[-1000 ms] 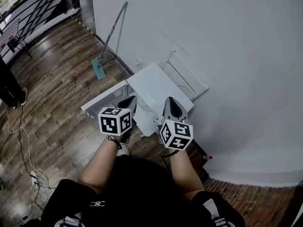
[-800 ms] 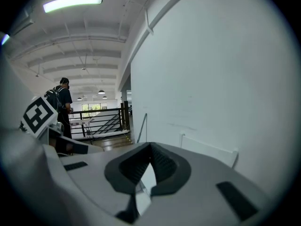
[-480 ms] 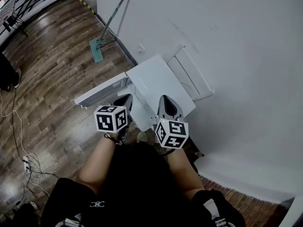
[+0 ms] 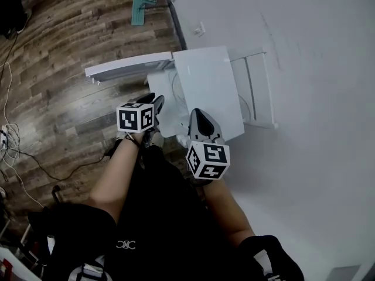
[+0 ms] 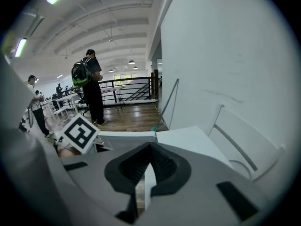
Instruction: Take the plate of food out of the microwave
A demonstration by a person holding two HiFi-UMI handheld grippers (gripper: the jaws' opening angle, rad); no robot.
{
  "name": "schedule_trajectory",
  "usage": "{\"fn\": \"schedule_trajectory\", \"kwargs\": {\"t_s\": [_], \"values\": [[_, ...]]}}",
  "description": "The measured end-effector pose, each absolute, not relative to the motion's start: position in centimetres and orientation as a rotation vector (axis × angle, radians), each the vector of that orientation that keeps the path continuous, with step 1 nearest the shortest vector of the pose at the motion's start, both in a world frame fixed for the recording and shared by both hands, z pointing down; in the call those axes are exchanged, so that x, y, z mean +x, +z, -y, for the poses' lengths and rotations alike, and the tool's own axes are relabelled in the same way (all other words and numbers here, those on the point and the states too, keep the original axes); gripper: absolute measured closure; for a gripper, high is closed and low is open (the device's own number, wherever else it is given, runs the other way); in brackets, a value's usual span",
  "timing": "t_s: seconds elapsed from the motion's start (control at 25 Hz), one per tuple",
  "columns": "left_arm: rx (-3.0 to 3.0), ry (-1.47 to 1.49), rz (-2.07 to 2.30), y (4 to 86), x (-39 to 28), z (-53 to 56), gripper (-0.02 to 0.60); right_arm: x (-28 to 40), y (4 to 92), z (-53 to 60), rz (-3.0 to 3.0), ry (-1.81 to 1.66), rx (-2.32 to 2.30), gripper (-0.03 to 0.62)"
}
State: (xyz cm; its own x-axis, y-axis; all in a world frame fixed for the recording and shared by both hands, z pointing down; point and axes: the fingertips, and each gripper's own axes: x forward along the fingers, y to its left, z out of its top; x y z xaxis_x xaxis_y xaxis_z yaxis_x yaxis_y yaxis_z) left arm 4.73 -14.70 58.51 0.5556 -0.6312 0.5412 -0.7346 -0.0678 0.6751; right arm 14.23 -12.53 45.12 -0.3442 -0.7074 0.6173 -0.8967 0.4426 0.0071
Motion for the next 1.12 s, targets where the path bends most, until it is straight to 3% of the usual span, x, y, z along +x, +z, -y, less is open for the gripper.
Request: {"fn": "schedule_trajectory", "kwargs": {"t_s": [0.4,0.68,1.12], "values": [[1.573,-0.046,1.064,73.1,10.3,18.7,0.294,15.8,53.2,11.7,2.103,0.395,1.048,0.582],[1.511,0.042,1.065,80.9,14.7,20.2,0.265,18.1,55.7,12.1,2.064,0.388,1.014,0.582],[1.485,0.230,1.073,85.8,17.1,22.4,0.236,21.9,56.9,12.4,2.019,0.406,1.040,0.582]]}}
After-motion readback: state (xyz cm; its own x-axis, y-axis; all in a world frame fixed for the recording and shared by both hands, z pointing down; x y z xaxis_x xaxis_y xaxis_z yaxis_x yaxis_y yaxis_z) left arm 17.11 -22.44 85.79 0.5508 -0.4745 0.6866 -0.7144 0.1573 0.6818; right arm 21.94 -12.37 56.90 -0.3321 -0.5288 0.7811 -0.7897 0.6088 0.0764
